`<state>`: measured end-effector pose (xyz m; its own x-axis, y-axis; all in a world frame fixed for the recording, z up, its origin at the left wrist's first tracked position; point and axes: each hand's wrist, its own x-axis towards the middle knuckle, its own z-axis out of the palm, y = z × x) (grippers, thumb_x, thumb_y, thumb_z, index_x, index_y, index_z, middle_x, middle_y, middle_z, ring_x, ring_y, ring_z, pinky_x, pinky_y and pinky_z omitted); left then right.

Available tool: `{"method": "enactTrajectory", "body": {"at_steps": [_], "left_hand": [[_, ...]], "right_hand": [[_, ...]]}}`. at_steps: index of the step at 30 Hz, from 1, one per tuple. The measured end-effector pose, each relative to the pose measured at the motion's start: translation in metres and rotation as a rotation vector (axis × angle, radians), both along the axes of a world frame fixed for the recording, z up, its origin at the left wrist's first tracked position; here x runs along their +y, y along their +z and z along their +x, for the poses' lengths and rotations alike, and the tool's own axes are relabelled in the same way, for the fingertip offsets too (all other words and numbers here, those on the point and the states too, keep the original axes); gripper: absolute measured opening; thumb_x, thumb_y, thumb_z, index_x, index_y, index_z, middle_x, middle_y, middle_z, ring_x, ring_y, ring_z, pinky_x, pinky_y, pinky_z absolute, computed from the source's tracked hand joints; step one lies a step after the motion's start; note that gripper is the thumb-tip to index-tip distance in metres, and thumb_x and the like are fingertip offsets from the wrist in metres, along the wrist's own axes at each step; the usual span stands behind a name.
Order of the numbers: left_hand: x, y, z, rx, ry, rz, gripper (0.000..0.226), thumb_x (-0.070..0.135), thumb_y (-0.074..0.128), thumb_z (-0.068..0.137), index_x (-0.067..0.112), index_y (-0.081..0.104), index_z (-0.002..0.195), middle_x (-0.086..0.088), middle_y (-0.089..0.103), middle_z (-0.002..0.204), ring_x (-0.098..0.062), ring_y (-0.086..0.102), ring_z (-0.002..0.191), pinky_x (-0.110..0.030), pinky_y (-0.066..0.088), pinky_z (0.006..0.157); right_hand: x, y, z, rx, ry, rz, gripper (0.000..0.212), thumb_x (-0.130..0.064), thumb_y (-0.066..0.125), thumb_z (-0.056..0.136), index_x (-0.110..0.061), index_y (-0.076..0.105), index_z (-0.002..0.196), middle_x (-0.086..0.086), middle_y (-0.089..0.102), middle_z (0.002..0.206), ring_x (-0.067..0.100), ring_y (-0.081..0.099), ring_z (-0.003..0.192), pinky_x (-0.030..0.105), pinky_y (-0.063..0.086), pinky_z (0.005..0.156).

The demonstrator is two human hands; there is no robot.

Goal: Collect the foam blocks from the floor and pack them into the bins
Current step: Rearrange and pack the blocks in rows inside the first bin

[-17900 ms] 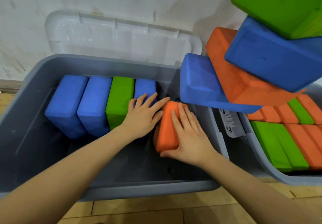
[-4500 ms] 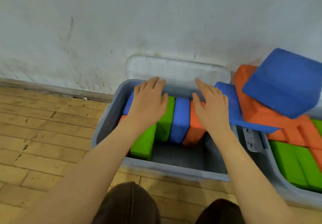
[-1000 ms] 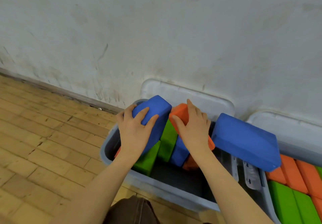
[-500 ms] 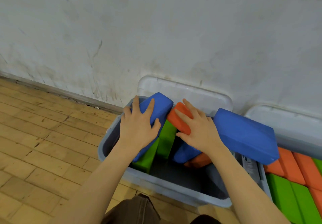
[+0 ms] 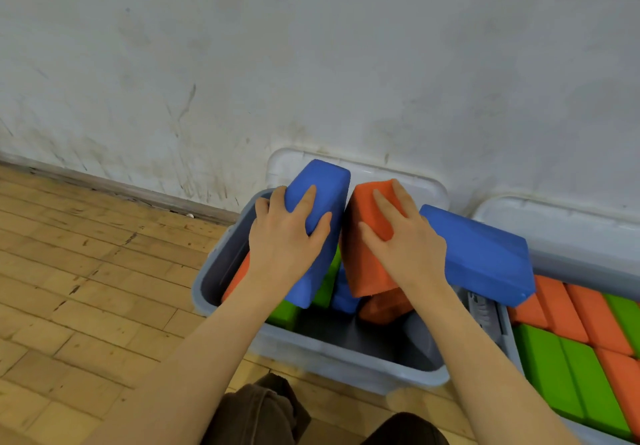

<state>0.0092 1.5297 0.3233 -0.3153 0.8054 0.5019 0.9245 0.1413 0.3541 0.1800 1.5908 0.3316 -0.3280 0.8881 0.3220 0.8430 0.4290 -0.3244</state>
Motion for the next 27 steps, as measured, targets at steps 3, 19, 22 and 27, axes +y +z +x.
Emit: {"method": "enactTrajectory", "body": {"at_steps": [3, 19, 22, 27], "left_hand": [[-0.004, -0.004, 0.012, -0.113, 0.008, -0.032, 0.062, 0.056, 0.037, 0.082, 0.018, 0.06, 0.126, -0.02, 0.057, 0.118, -0.041, 0.05, 0.096, -0.038, 0.047, 0.063], [0.0, -0.045, 0.023, 0.137, -0.163, -0.063, 0.049, 0.048, 0.048, 0.085, 0.014, 0.067, 0.113, -0.025, 0.06, 0.106, -0.036, 0.052, 0.073, -0.038, 0.049, 0.054], [-0.005, -0.048, 0.021, 0.096, -0.142, -0.072, 0.05, 0.049, 0.045, 0.085, 0.018, 0.065, 0.118, -0.024, 0.059, 0.113, -0.037, 0.05, 0.077, -0.04, 0.048, 0.06], [-0.009, -0.032, 0.021, -0.003, -0.022, -0.247, 0.058, 0.058, 0.046, 0.086, 0.035, 0.041, 0.139, -0.013, 0.048, 0.128, -0.035, 0.038, 0.11, -0.04, 0.044, 0.08]], "right_hand": [[-0.007, 0.004, 0.011, 0.024, -0.041, -0.076, 0.056, -0.053, 0.048, 0.09, -0.043, 0.031, 0.142, -0.02, 0.01, 0.156, 0.019, 0.042, 0.129, 0.036, 0.039, 0.087], [-0.021, -0.035, 0.025, 0.084, -0.141, -0.194, 0.049, -0.048, 0.046, 0.092, -0.035, 0.04, 0.14, -0.014, 0.019, 0.155, 0.027, 0.047, 0.123, 0.032, 0.036, 0.08], [-0.022, -0.035, 0.019, 0.083, -0.138, -0.187, 0.049, -0.048, 0.046, 0.092, -0.034, 0.041, 0.139, -0.014, 0.019, 0.155, 0.026, 0.047, 0.124, 0.032, 0.035, 0.079], [-0.029, -0.034, 0.024, 0.16, -0.148, -0.208, 0.05, -0.049, 0.048, 0.092, -0.036, 0.041, 0.139, -0.014, 0.023, 0.154, 0.018, 0.043, 0.129, 0.034, 0.038, 0.089]]}}
